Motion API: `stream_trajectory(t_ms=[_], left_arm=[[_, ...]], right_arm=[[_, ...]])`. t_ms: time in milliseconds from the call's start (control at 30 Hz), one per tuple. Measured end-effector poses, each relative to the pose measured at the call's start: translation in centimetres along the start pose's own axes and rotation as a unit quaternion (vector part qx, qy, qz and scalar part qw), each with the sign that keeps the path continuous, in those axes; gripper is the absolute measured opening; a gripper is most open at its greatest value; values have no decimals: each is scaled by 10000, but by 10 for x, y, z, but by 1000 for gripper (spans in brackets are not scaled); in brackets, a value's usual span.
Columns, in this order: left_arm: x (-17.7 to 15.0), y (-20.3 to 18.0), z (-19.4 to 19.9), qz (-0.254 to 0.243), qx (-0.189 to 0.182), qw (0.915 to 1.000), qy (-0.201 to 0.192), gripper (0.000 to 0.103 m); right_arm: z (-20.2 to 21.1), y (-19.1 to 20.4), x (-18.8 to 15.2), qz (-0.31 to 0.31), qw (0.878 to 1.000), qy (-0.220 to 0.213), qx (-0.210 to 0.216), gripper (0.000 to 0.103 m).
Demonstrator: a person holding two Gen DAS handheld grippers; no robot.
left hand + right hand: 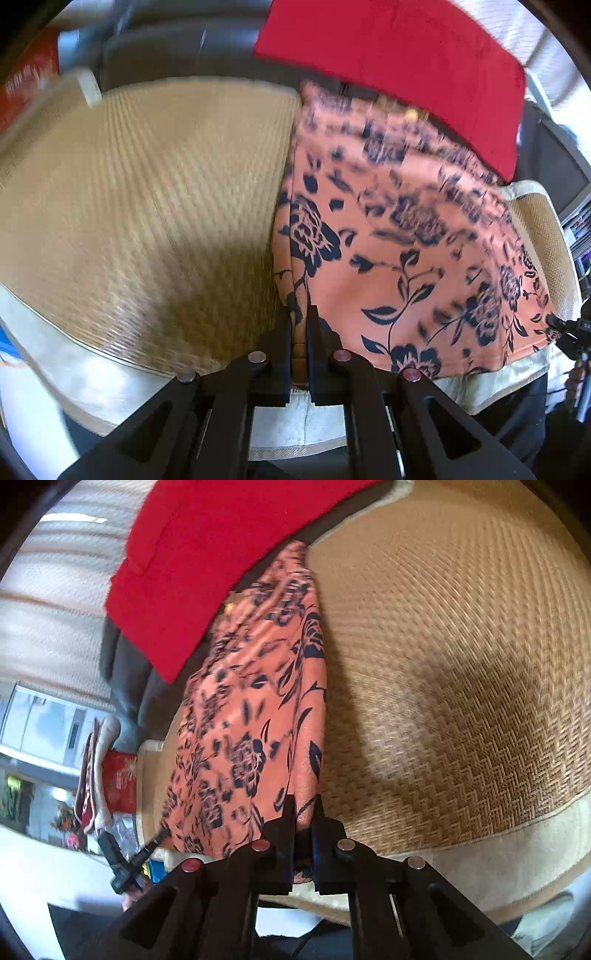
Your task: Fold small clothes
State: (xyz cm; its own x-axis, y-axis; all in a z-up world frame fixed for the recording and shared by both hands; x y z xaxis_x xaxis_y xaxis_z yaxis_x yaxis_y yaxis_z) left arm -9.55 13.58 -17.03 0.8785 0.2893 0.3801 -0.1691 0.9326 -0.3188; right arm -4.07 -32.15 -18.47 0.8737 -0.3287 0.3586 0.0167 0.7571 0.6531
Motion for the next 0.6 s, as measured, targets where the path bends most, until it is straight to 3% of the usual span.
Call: stream_trajectory(t_ms=[100, 133, 167, 200, 233, 267, 300, 333, 367, 433, 500, 600], left_arm=[[2, -1, -1, 41, 110, 9998, -146, 15], [3, -3, -1, 80, 82, 9998, -153, 30], [4, -5, -1, 81, 72, 9998, -143, 41], [5, -6, -2, 67, 128, 9997, -175, 60], [6, -6, -2, 44, 199, 9995, -231, 63], [6, -9, -4, -19, 258, 9993, -253, 63], [6, -11, -9, -104, 295, 9994, -166, 62], [5, -14, -16, -202, 361, 9991, 17, 32], [2, -12, -21, -235, 427, 9987, 123, 7], [4, -10, -21, -121, 342, 9991, 226, 6], [6, -13, -1, -78, 166, 9998, 79, 6], [12, -11, 44, 139, -173, 9994, -253, 6]], right_arm=[[-9, -4, 2, -75, 10000, 45, -19, 16], [-10, -3, 4, -12, 9999, 41, -149, 33], [-9, -6, 5, 36, 9996, 38, -262, 74], [-11, -5, 5, 47, 9994, 43, -340, 93], [-13, -4, 6, 10, 9992, -2, -404, 102], [-16, -2, 7, -23, 9992, -61, -391, 101], [-18, -1, 7, -28, 9994, -10, -347, 100], [-22, -1, 8, -11, 9994, 101, -338, 92], [-26, -1, 9, -4, 9993, 152, -355, 61], [-36, -7, 8, -86, 9981, 457, -403, 6], [-33, -4, 7, -154, 9981, 454, -389, 6], [4, 20, 9, -129, 9999, -107, -26, 6]])
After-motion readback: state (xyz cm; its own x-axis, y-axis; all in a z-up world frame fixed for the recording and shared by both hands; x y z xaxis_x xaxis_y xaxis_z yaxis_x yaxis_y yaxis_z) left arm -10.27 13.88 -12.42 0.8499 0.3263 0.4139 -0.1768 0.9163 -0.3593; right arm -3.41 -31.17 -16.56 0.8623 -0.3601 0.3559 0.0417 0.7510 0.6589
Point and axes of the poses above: each gripper's, at about its wrist camera, not at the fingertips, and z roughly against the way its jaws point, y to its left, x to its top, the point moved 5 cm from there along -z, roughly the way its jaws point, and after that the axes turned 13 degrees about z, right-handed, at the moved point
